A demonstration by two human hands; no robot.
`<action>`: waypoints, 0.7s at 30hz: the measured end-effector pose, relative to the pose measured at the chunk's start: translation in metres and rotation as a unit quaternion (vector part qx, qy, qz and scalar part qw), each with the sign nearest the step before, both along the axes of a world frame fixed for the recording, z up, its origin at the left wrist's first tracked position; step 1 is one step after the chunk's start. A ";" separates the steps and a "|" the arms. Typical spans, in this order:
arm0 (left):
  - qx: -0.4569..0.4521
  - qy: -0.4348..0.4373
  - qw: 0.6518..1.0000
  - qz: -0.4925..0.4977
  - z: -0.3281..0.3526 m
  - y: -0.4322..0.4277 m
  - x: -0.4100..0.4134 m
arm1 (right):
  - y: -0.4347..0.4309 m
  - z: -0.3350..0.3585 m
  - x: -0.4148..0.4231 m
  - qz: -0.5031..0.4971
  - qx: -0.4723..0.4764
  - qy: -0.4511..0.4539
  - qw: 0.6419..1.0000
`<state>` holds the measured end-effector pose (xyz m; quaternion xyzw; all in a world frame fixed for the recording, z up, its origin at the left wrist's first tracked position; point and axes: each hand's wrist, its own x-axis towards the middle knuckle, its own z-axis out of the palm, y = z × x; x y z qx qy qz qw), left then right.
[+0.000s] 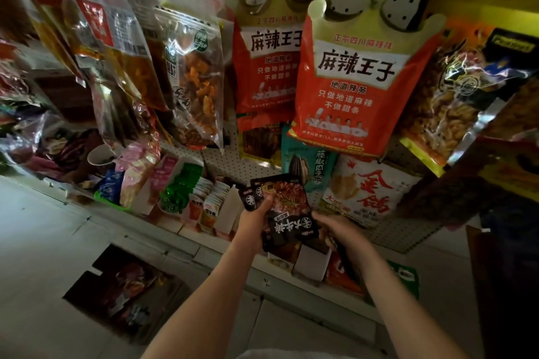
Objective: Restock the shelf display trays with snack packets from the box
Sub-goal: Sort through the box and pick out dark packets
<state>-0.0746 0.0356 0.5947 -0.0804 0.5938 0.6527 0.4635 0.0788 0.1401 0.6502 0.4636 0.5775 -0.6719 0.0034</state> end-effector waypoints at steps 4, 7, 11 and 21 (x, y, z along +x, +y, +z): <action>0.028 -0.005 0.999 0.019 0.002 -0.001 -0.001 | 0.002 -0.012 -0.006 0.092 0.092 -0.058 0.990; 0.020 -0.004 1.000 0.019 0.002 -0.005 -0.001 | 0.001 -0.018 -0.007 0.060 0.091 -0.022 0.994; 0.000 -0.008 1.000 -0.021 -0.001 -0.012 -0.004 | 0.018 -0.023 -0.003 0.011 0.151 -0.011 0.988; -0.057 0.027 0.983 -0.174 0.010 -0.025 -0.011 | 0.061 -0.005 0.012 0.190 0.370 -0.116 0.902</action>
